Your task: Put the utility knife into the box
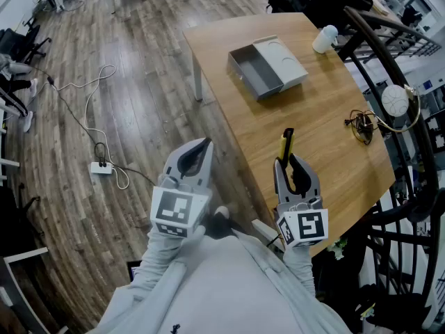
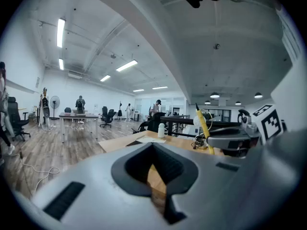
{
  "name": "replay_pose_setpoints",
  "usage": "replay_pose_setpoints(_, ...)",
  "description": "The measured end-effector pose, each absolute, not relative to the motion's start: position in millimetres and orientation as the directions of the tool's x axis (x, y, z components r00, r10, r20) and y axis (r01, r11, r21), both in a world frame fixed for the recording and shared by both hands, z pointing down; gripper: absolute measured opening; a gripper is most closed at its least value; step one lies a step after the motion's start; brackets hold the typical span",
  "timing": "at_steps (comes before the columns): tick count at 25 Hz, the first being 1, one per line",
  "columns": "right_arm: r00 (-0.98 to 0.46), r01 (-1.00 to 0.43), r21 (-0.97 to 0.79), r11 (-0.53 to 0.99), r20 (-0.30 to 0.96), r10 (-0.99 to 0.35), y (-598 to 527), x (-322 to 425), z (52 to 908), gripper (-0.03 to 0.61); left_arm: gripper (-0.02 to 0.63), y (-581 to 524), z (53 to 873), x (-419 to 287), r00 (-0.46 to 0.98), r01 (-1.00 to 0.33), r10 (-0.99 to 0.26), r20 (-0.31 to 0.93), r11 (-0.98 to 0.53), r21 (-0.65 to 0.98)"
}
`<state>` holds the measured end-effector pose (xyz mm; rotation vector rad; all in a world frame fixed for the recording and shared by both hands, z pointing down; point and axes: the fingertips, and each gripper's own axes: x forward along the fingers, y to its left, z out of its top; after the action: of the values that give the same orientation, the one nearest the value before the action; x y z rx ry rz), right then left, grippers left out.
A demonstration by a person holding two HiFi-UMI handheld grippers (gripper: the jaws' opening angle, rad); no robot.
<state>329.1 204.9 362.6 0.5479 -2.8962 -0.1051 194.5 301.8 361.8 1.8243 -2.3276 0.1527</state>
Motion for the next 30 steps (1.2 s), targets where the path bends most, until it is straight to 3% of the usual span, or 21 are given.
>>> replay_pose_setpoints(4, -0.916, -0.356, 0.095, 0.93, 0.163, -0.367, 202, 334, 364, 0.126, 0.018, 302, 368, 199, -0.235, -0.97, -0.947, 0.218, 0.242, 0.006)
replay_pose_setpoints(11, -0.928, -0.339, 0.079, 0.937, 0.135, -0.347, 197, 342, 370, 0.126, 0.018, 320, 355, 201, -0.346, -0.935, -0.935, 0.073, 0.338, -0.108)
replay_pose_setpoints(20, -0.947, -0.278, 0.059, 0.959, 0.152, -0.284, 194, 327, 387, 0.126, 0.018, 330, 373, 200, -0.398, -0.914, -0.912, 0.095, 0.386, -0.127)
replay_pose_setpoints(30, -0.953, -0.245, 0.061, 0.967, 0.17, -0.252, 162, 229, 395, 0.126, 0.018, 302, 380, 105, -0.428, -0.902, -0.901, 0.07, 0.422, -0.09)
